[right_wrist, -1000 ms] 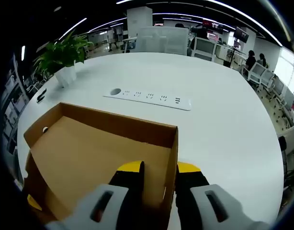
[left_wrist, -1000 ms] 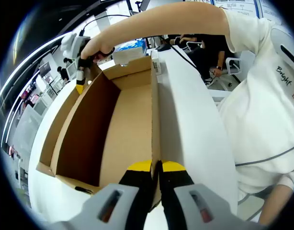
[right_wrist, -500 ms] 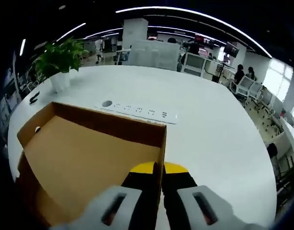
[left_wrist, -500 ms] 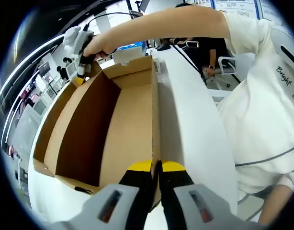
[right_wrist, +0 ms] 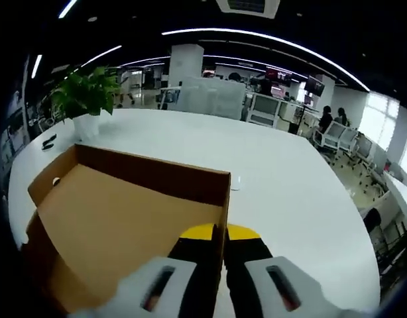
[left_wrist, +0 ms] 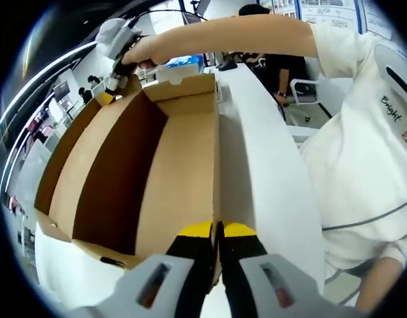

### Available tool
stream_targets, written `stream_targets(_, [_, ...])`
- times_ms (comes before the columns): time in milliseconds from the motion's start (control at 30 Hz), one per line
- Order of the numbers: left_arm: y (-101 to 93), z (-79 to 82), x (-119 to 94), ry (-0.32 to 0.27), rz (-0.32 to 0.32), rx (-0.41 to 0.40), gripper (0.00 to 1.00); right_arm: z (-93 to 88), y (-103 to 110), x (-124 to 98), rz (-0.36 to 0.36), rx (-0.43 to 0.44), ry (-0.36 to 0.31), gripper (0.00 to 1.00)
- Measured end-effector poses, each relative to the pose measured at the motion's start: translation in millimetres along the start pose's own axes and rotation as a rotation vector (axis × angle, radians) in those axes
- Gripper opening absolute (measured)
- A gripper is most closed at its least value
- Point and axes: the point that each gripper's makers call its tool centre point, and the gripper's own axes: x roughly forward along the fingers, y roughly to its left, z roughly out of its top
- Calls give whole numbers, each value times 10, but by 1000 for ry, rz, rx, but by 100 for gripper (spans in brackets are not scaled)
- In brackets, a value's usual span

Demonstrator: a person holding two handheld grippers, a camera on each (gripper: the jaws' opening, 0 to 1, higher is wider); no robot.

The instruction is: Operate the shoe box by opening the lid, removing the specified soft item, and placing it in the target area until the item is outside and the box remains undamaged.

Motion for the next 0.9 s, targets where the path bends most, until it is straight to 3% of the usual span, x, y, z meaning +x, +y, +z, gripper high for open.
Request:
stream_targets(100, [-8,-1,7,13,0,-6,2,42,-14,-28,4,5,-15,1])
stream_targets(367, [3,-3,30,44,-3,-40,1,242,-22,-191,3,-40,-149,2])
stream_targets(433, [12,-6,30,45,1,-48,1,299,-20,-228,9,-1,-203,1])
stream_targets(700, [5,-8,43,65,1,-52,1,388,-89,-246,31,62,-237,1])
stream_targets(900, [12,-10,43,68,7,-52,2,437,-32,-574,22,1,-324,1])
